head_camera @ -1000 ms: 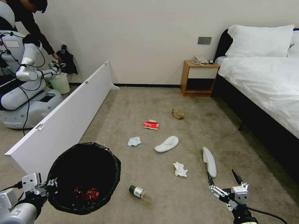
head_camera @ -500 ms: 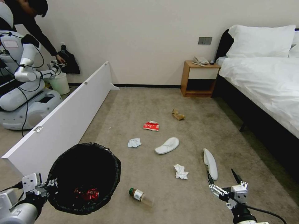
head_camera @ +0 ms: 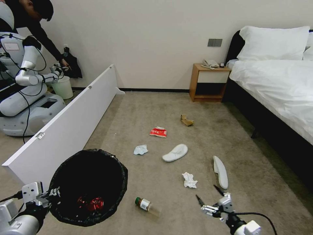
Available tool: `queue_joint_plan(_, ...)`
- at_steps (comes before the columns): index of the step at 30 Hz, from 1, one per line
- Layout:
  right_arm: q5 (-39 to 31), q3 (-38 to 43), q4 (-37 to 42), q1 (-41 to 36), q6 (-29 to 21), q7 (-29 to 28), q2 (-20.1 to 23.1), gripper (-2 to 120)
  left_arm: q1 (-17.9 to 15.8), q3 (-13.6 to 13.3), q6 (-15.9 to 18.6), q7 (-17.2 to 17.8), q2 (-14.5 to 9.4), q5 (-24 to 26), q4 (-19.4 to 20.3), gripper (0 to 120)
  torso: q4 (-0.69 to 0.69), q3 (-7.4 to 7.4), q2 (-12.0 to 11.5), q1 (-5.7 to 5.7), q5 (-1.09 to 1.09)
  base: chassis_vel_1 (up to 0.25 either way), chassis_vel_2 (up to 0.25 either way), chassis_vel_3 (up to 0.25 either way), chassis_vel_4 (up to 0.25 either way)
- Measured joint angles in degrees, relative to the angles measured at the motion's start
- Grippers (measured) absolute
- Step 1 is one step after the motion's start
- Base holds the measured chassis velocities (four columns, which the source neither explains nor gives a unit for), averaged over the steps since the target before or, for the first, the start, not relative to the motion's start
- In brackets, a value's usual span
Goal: Pick up the trash bin, then pick up the garbage from the floor and place it into the trash bin.
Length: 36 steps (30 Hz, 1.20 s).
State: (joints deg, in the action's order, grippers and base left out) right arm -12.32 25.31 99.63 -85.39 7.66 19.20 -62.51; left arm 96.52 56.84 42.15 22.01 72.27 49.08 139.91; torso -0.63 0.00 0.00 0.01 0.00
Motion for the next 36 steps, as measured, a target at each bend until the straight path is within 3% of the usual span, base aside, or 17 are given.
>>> queue_joint_plan(7, 1.41, -8.75, -5.7, 4.68, -0.31, 0.3, 1.15, 100, 0.4, -1.32, 0.01, 0.25, -0.73, -1.45, 0.44, 2, -0.02, 0.0, 0.0, 0.0, 0.0, 0.0, 0.0, 0.0, 0.0)
queue_joint_plan(15, 1.99, -17.51, -12.87, 9.76, -1.39, -0.13, -2.25, 100, 0.31, -3.26, 0.0, 0.52, -0.98, -3.08, 0.63, 2, -0.01, 0.0, 0.0, 0.0, -0.02, 0.0, 0.0, 0.0, 0.0)
queue_joint_plan(27, 0.18, -23.48, -18.59, 17.78, -4.6, -1.36, -6.74, 100, 0.46, -3.69, 0.0, 0.52, -0.71, -3.41, 0.65, 2, 0.0, 0.0, 0.0, 0.0, -0.01, 0.0, 0.0, 0.0, 0.0)
queue_joint_plan(36, -0.61, -26.56, -22.41, 21.79, -6.31, -1.72, -7.46, 100, 0.42, -3.83, -0.01, 0.5, -0.59, -3.46, 0.77, 2, -0.01, 0.0, 0.0, 0.0, 0.0, 0.0, 0.0, 0.0, 0.0)
